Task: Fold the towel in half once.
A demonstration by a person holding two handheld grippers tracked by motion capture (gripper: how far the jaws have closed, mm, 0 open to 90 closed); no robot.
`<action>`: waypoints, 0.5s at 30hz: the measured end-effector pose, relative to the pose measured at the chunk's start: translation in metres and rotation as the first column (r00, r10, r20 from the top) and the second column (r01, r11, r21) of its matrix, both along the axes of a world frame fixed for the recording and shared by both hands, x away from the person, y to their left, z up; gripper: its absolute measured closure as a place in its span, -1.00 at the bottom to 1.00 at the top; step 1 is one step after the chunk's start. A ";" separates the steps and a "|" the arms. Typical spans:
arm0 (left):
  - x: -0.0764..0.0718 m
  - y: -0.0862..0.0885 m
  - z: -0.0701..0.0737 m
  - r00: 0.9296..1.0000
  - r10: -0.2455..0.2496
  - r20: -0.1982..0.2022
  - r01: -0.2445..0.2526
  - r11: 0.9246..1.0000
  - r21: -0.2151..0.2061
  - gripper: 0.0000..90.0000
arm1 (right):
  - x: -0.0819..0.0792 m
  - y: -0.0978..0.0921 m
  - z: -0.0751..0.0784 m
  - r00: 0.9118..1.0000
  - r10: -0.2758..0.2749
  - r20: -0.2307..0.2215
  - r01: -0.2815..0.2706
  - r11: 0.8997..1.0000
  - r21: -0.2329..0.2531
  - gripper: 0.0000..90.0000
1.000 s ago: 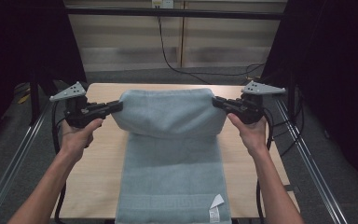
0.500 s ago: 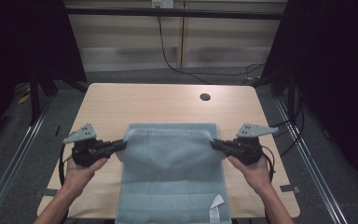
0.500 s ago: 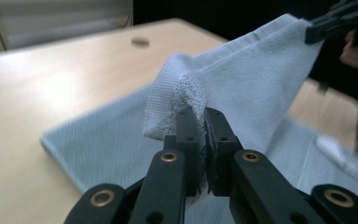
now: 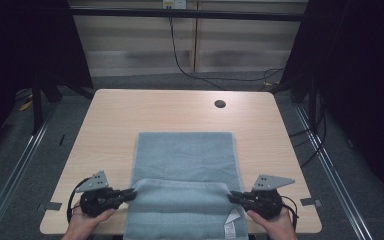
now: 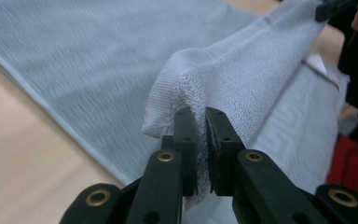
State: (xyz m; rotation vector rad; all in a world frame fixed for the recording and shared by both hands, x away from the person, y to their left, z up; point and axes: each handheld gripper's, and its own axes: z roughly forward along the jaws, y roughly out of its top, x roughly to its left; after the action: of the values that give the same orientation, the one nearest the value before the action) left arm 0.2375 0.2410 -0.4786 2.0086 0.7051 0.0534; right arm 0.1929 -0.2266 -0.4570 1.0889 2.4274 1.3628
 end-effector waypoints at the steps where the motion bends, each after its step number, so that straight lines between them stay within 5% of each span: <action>1: -0.004 -0.001 -0.003 1.000 -0.013 -0.019 0.013 1.000 0.005 0.85 | -0.010 0.001 -0.008 0.999 0.017 -0.035 -0.017 1.000 -0.009 0.83; 5: -0.016 -0.001 -0.003 0.998 -0.038 -0.052 0.041 0.998 0.046 0.81 | -0.027 -0.001 -0.014 0.995 0.050 -0.087 -0.055 0.997 -0.056 0.77; 6: -0.022 0.000 -0.001 0.994 -0.078 -0.072 0.081 0.996 0.032 0.78 | -0.031 -0.002 -0.014 0.995 0.046 -0.088 -0.051 0.997 -0.058 0.76; 10: -0.033 0.001 0.002 0.992 -0.105 -0.066 0.108 0.993 0.044 0.69 | -0.040 -0.006 -0.014 0.992 0.064 -0.110 -0.071 0.996 -0.060 0.64; 15: -0.040 0.011 0.015 0.995 -0.099 -0.022 0.098 0.995 -0.036 0.48 | -0.050 -0.017 -0.001 0.995 0.054 -0.086 -0.055 0.998 -0.015 0.50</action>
State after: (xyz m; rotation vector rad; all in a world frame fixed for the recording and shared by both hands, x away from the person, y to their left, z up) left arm 0.1972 0.2522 -0.4640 2.0103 0.6171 -0.0407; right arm 0.1433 -0.2438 -0.4585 1.1063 2.5422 1.3350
